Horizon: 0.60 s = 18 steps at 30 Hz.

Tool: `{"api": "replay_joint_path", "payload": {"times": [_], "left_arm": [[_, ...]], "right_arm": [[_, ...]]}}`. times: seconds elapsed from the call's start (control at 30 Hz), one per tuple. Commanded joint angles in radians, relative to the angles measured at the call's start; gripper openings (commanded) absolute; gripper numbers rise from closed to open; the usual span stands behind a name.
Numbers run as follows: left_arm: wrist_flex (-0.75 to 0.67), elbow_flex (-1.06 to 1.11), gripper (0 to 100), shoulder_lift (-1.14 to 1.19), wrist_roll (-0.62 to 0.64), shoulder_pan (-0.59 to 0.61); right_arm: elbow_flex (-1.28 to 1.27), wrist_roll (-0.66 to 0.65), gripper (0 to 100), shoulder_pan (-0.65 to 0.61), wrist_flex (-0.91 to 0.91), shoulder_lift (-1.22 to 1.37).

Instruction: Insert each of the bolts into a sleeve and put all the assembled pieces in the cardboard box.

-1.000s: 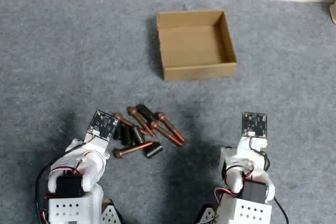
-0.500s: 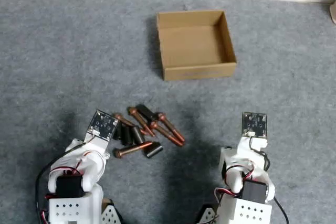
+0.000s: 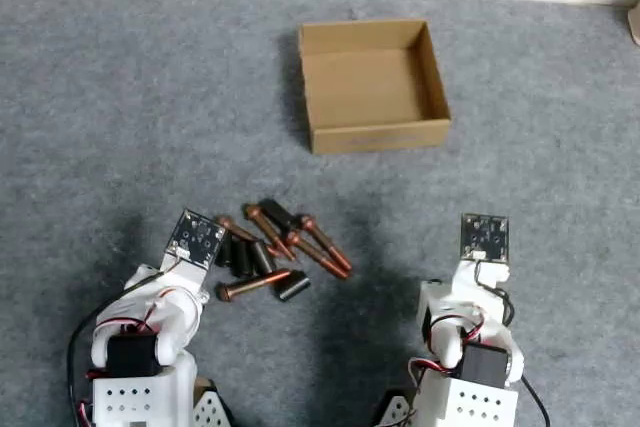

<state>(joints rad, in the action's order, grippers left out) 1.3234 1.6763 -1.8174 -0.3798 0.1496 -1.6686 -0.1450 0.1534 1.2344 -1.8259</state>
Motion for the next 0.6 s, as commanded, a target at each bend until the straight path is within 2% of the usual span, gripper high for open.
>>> {"api": "replay_joint_path", "payload": {"times": [0.0,0.2,0.37,0.47,0.5,0.57], "left_arm": [[0.005,0.019,1,0.002,-0.002,0.002],[0.005,0.019,1,0.002,0.002,-0.008],[0.009,0.019,1,0.001,-0.003,-0.182],[0.002,-0.012,1,-0.002,-0.035,-0.076],[0.002,-0.047,1,-0.002,-0.064,-0.007],[-0.041,-0.182,1,-0.002,-0.074,0.036]], "right_arm": [[-0.124,0.005,31.0,0.008,0.008,-0.004],[-0.124,0.005,31.0,0.008,0.008,-0.004],[-0.125,0.011,31.0,-0.045,0.008,-0.007],[-0.127,0.009,31.0,-0.071,0.010,-0.007],[-0.127,0.008,31.0,-0.071,0.010,-0.007],[-0.122,0.006,31.0,-0.068,0.010,-0.007]]}}
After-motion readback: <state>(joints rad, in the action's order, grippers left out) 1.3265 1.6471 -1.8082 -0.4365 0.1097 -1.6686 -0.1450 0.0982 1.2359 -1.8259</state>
